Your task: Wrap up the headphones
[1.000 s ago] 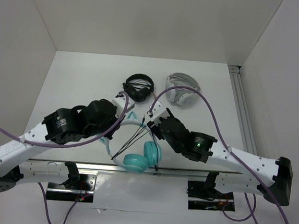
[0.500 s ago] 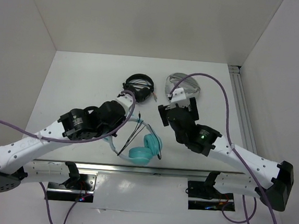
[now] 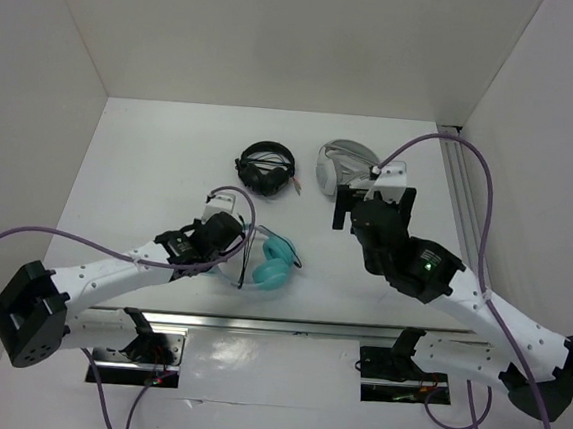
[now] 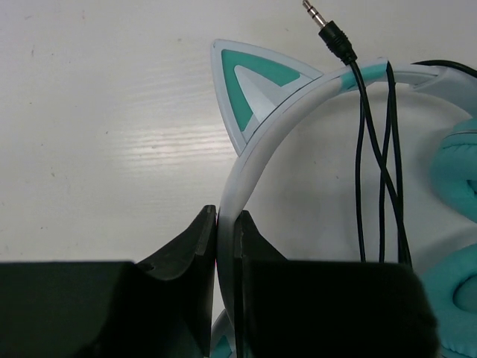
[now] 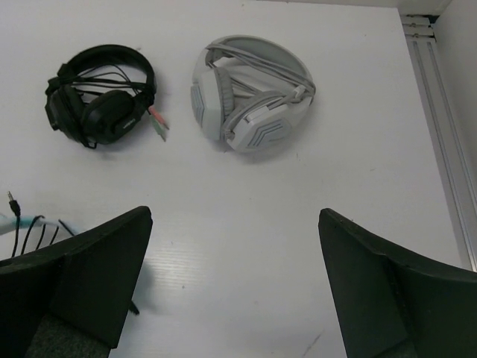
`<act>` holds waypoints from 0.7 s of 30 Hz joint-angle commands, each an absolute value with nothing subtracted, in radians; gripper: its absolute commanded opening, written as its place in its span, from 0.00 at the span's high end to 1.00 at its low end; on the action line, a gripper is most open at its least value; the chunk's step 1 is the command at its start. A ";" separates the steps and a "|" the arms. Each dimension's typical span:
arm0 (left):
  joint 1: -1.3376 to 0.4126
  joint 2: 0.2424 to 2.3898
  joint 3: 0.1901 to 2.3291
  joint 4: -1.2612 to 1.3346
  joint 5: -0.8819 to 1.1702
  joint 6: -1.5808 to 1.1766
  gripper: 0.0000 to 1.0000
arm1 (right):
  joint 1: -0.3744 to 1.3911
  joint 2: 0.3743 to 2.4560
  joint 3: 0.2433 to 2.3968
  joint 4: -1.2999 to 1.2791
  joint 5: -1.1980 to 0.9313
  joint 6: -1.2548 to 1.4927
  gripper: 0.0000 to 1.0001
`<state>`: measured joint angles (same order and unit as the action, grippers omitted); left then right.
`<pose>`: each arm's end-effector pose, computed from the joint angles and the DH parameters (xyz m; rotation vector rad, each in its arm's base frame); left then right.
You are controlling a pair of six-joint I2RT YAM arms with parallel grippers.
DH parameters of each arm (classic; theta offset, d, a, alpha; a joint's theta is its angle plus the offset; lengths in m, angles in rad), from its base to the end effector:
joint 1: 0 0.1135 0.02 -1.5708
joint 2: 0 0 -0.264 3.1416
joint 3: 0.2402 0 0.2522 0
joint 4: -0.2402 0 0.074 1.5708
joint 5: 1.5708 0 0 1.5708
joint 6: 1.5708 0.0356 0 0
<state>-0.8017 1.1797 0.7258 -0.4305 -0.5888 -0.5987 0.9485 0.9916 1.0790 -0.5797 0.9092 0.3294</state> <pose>0.1752 -0.1526 0.2239 -0.0146 2.2695 0.0036 0.1387 0.1451 0.3703 -0.0467 1.8653 -0.0635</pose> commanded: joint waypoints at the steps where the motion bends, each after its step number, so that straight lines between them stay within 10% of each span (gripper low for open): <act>1: -0.721 1.176 0.684 -0.091 -0.566 -0.615 1.00 | 0.946 0.910 1.060 -0.609 0.891 0.367 0.00; 15: -0.566 1.439 0.716 0.061 -0.328 -0.531 0.98 | 0.946 0.908 1.040 -0.600 0.859 0.348 0.00; 21: -0.575 1.399 0.695 -0.001 -0.391 -0.627 0.61 | 0.946 0.908 1.040 -0.600 0.841 0.357 0.00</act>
<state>-0.5701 1.4372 0.6773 -0.0174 -0.3618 -0.5537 0.9485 0.9100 1.0313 -0.6010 0.8474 0.3473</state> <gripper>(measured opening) 0.312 0.999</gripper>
